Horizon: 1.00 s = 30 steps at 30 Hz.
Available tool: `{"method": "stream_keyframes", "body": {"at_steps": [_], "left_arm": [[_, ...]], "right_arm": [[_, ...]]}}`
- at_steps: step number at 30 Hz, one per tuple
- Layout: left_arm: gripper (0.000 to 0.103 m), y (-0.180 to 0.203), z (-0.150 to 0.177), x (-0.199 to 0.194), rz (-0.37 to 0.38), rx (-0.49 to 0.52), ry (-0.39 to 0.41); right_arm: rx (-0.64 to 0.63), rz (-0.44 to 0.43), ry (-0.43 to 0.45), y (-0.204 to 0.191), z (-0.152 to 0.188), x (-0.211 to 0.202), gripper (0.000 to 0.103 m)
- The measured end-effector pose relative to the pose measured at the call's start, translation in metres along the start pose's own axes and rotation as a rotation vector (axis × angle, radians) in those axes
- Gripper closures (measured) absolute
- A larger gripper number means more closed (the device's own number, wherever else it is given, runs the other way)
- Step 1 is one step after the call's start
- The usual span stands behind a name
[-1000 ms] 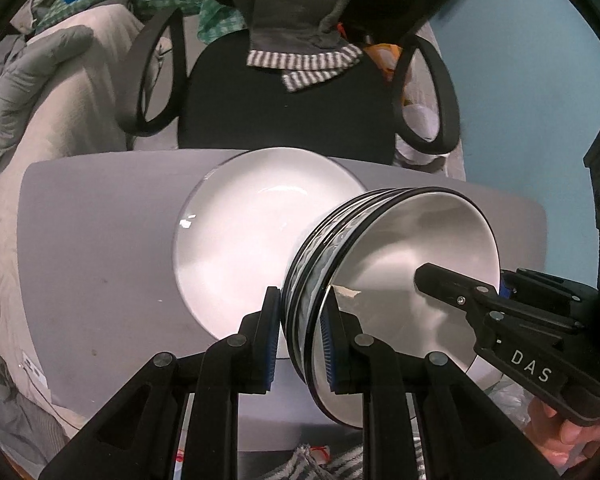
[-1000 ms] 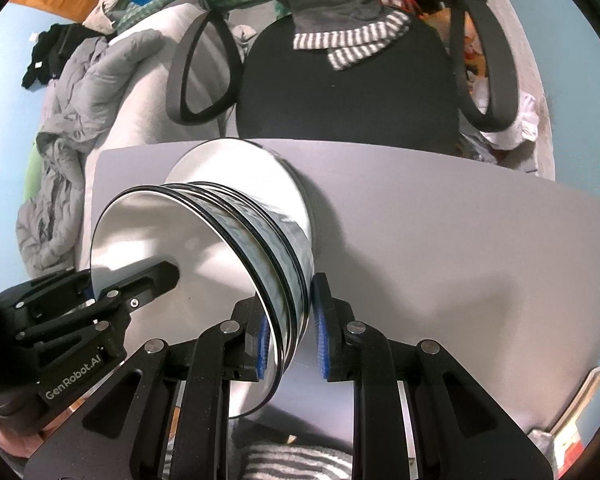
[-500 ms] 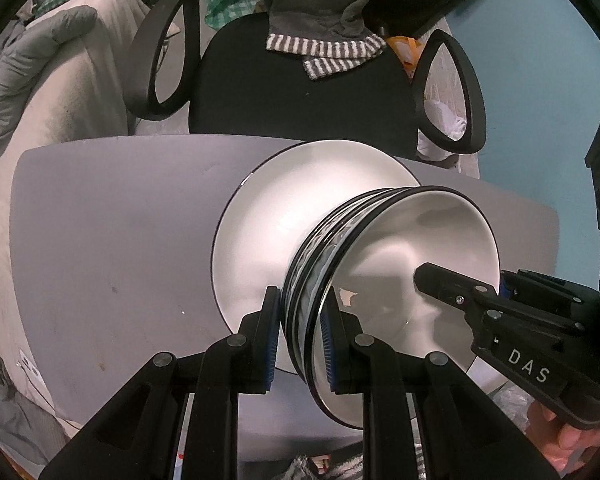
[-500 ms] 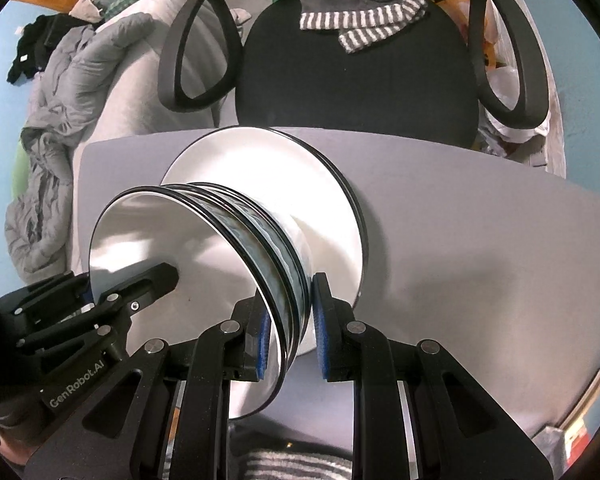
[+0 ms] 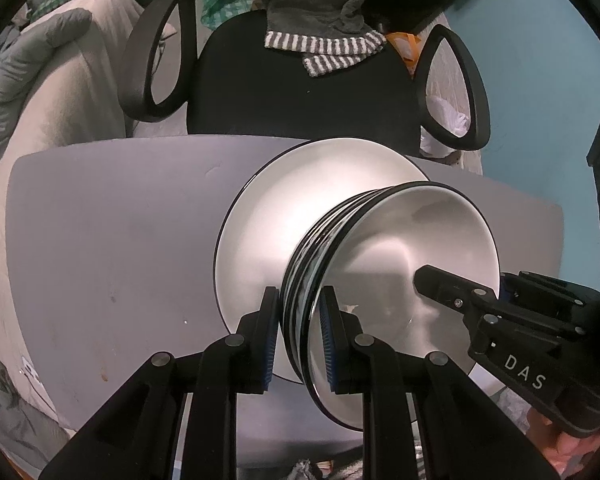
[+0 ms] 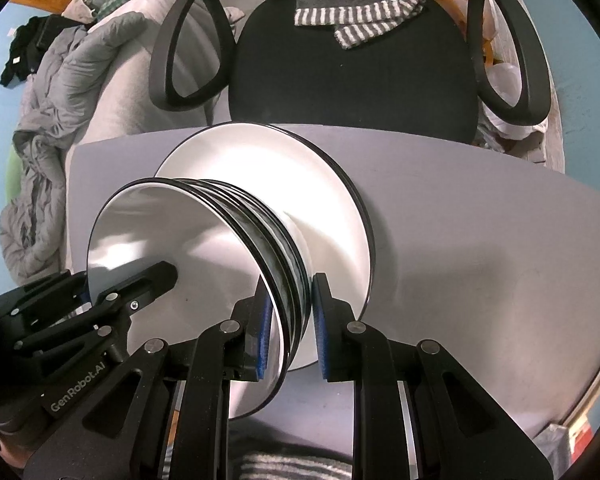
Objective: Organize plates and bowls
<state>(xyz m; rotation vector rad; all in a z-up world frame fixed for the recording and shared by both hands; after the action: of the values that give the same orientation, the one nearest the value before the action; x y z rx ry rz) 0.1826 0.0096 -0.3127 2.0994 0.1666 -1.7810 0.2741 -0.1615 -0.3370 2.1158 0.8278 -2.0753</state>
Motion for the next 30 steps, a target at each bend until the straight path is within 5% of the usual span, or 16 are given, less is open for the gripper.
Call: {"method": "stream_keyframes", "body": {"at_steps": [13, 17, 24, 30], "left_arm": [[0.083, 0.0, 0.003, 0.0, -0.003, 0.002, 0.02], [0.075, -0.005, 0.009, -0.003, -0.028, -0.011, 0.037], [0.07, -0.011, 0.015, -0.026, -0.021, -0.037, 0.096], [0.042, -0.017, 0.022, -0.065, -0.024, -0.05, 0.204]], "right_arm": [[-0.032, 0.007, 0.02, -0.002, 0.001, 0.0, 0.078], [-0.024, 0.046, 0.06, 0.002, 0.002, -0.007, 0.058], [-0.021, 0.06, 0.136, 0.012, 0.009, -0.034, 0.047], [-0.091, 0.106, 0.221, 0.008, 0.016, -0.07, 0.042]]}}
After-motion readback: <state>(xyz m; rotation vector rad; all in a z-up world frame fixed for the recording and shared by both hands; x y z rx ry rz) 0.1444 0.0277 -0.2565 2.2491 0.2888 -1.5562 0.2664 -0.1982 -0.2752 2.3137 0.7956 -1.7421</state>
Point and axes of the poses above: each gripper's, at about its wrist camera, not at the fingertips, and x roughly the way its jaws point, y to its right, z to its underside, the point moved 2 cm from there along x, roughly the way its jaws point, and after that the axes turned 11 degrees about y, right-handed, at the moved point
